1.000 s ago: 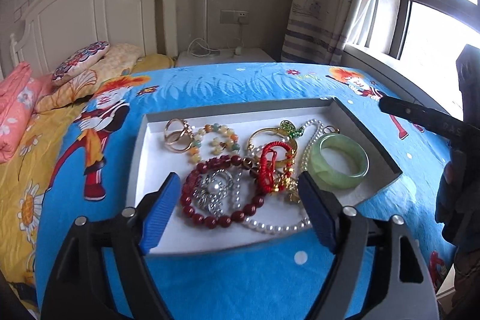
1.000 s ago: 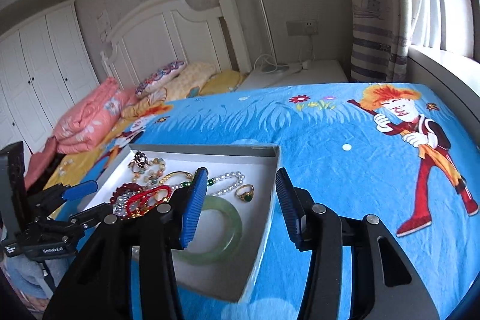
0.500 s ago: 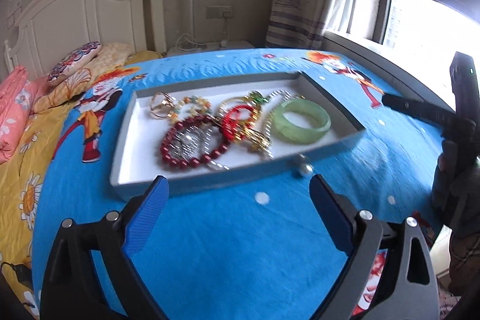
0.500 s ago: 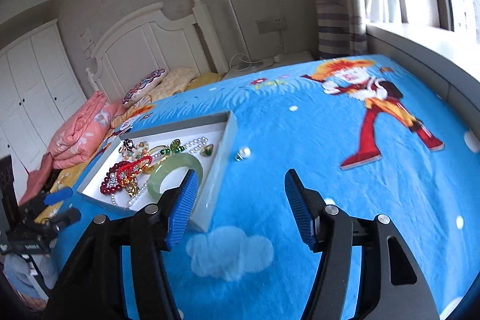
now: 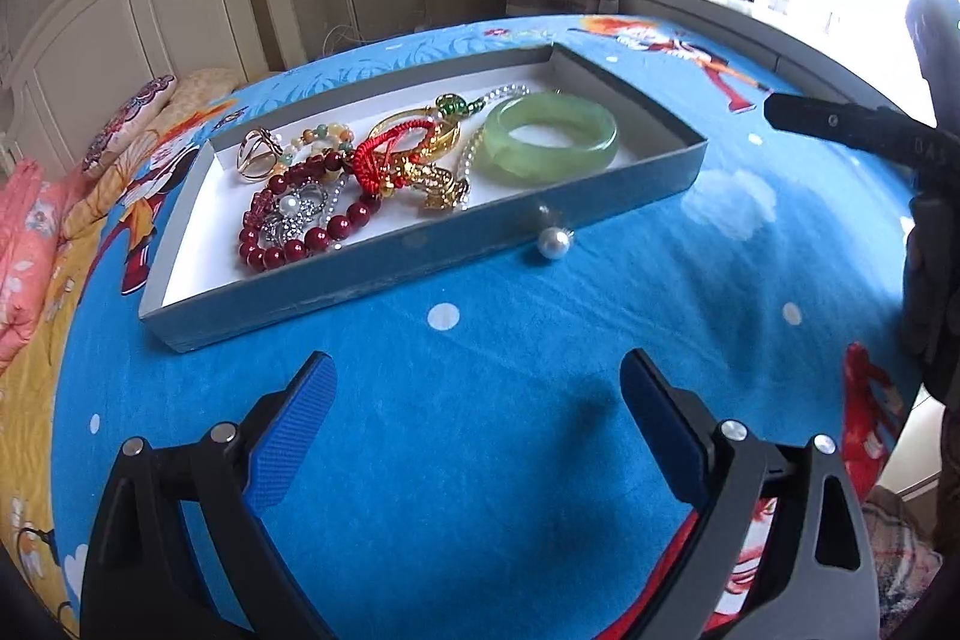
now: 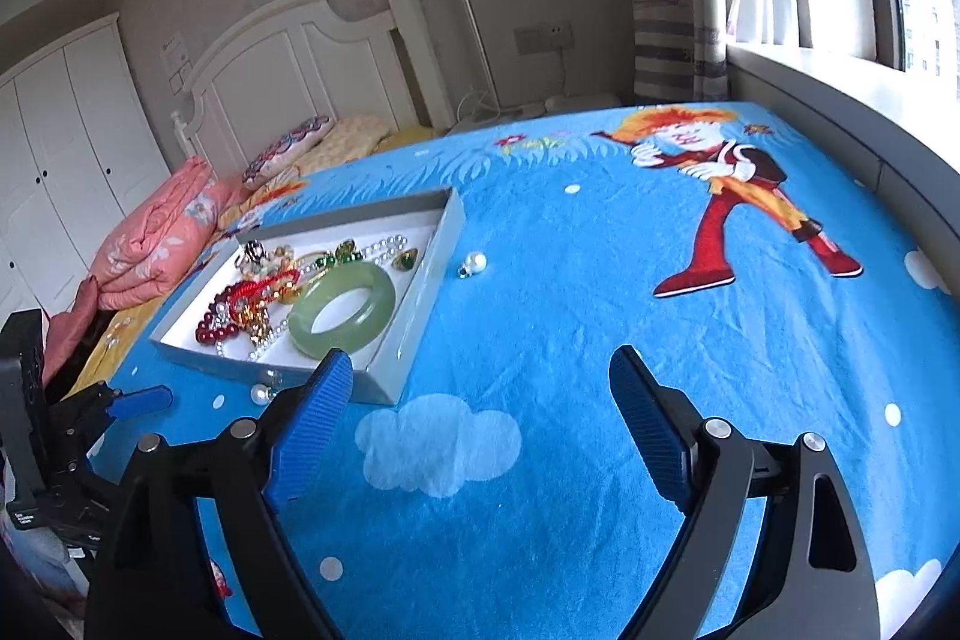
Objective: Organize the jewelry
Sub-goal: 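Move the right gripper to the pearl pendant beside the tray and grasp it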
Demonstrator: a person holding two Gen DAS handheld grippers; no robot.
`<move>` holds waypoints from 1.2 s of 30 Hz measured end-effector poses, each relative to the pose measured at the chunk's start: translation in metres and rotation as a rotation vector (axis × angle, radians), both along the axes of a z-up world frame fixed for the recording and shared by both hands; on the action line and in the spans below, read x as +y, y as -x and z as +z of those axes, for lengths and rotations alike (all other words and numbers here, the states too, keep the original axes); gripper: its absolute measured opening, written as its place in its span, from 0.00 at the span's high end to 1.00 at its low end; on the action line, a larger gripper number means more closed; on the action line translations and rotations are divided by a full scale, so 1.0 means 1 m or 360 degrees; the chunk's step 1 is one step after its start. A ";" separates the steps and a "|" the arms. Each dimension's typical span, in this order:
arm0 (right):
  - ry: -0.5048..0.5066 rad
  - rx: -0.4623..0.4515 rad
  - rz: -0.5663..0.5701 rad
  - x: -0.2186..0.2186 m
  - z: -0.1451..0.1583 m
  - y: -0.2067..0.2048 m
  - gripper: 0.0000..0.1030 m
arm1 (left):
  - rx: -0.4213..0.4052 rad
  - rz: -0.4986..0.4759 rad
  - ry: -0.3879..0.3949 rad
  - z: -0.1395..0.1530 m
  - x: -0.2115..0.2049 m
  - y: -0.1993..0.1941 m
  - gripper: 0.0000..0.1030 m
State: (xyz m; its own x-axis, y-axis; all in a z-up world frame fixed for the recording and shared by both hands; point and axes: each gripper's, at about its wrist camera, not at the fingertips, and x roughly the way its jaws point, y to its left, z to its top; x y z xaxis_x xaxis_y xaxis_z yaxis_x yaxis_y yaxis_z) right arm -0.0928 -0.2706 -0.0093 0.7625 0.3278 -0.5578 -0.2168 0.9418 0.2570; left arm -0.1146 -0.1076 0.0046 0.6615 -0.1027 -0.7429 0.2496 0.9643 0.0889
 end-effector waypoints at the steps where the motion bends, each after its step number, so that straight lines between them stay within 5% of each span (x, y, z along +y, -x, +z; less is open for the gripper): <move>1: -0.0005 0.0007 0.0007 0.000 0.000 -0.001 0.18 | -0.0001 0.0000 -0.0009 0.000 0.000 0.000 0.08; 11: 0.0193 0.0284 0.0140 0.008 -0.016 -0.050 0.18 | 0.0026 -0.0031 0.0037 0.000 0.004 -0.001 0.08; 18: 0.0544 0.0184 0.0178 0.008 -0.015 -0.086 0.18 | 0.0056 -0.0044 0.0053 -0.002 0.003 -0.003 0.08; 27: 0.0780 0.0094 0.0570 0.037 -0.018 -0.117 0.19 | 0.0097 -0.0041 0.0090 -0.003 0.007 -0.006 0.08; 32: 0.0728 0.0110 0.0734 0.047 -0.017 -0.134 0.23 | 0.0108 -0.0044 0.0100 -0.004 0.007 -0.008 0.07; 36: 0.0601 0.0157 0.0902 0.041 -0.017 -0.147 0.42 | 0.0113 -0.0045 0.0101 -0.004 0.007 -0.008 0.06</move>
State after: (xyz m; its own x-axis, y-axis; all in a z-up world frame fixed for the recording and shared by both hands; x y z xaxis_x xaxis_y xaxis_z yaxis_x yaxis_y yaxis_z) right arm 0.0537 -0.2292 -0.0267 0.4705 0.4304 -0.7703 -0.6947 0.7190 -0.0225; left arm -0.1061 -0.1009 0.0003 0.6038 -0.1689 -0.7791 0.2800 0.9599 0.0089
